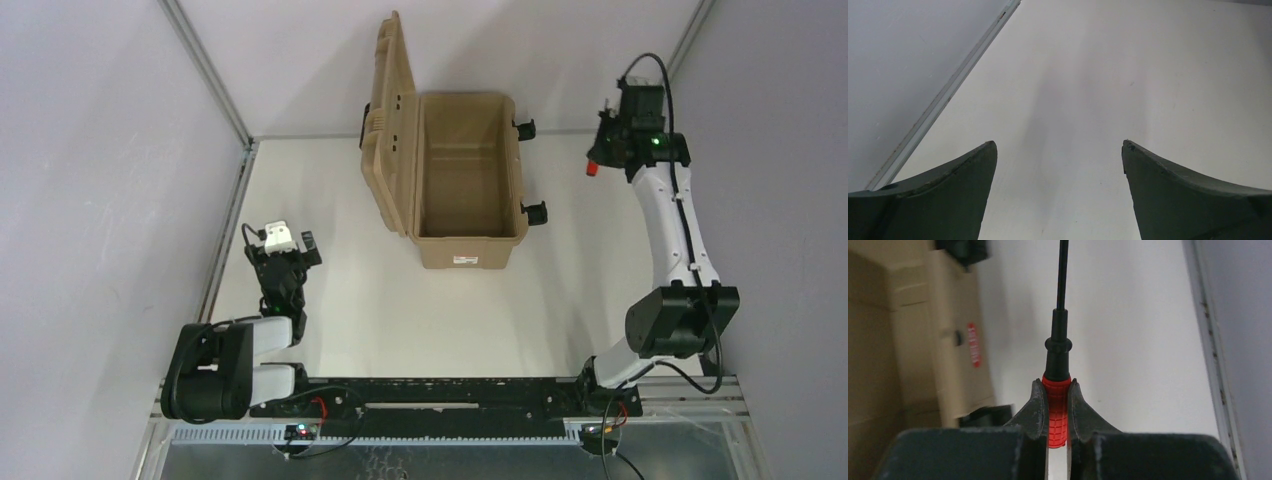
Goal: Put the screwdriver in the bin
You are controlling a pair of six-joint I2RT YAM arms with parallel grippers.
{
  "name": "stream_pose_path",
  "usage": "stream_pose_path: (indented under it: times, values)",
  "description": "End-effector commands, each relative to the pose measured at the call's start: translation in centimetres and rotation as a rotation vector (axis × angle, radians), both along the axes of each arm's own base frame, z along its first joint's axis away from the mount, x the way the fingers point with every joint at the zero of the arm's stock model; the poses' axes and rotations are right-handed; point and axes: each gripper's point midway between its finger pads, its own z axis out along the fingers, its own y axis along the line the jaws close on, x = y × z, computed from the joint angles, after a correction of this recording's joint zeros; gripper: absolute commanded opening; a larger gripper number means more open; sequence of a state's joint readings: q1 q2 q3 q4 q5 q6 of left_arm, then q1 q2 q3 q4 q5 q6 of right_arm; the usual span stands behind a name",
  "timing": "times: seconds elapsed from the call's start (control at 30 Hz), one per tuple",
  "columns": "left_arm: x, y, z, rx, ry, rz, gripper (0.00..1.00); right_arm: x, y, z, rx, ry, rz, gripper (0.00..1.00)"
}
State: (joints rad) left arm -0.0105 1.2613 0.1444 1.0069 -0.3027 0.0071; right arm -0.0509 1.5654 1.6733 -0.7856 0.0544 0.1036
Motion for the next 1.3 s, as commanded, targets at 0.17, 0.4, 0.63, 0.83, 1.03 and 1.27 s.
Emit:
stream_pose_path:
  times: [0.17,0.4,0.63,0.83,1.03,1.27]
  values:
    - [1.4,0.2,3.2,-0.002,-0.105,0.006,1.0,-0.1,16.5,3.8,0.129,0.006,0.286,0.06]
    - [1.4,0.2,3.3,-0.002,-0.105,0.007,1.0,3.9,24.3,-0.7,0.051,0.043,0.298,0.05]
    - [1.4,0.2,3.3,-0.002,-0.105,0.006,1.0,6.6,28.1,-10.0,0.018,0.168,0.318,0.06]
    - [1.4,0.2,3.2,-0.002,-0.104,0.007,1.0,7.2,29.6,-17.2,0.01,0.287,0.325,0.1]
    - [1.4,0.2,3.2,-0.002,-0.105,0.006,1.0,7.1,29.7,-18.0,0.016,0.308,0.323,0.44]
    - [1.4,0.2,3.3,-0.002,-0.106,0.006,1.0,7.1,29.3,-7.4,0.034,0.128,0.367,0.83]
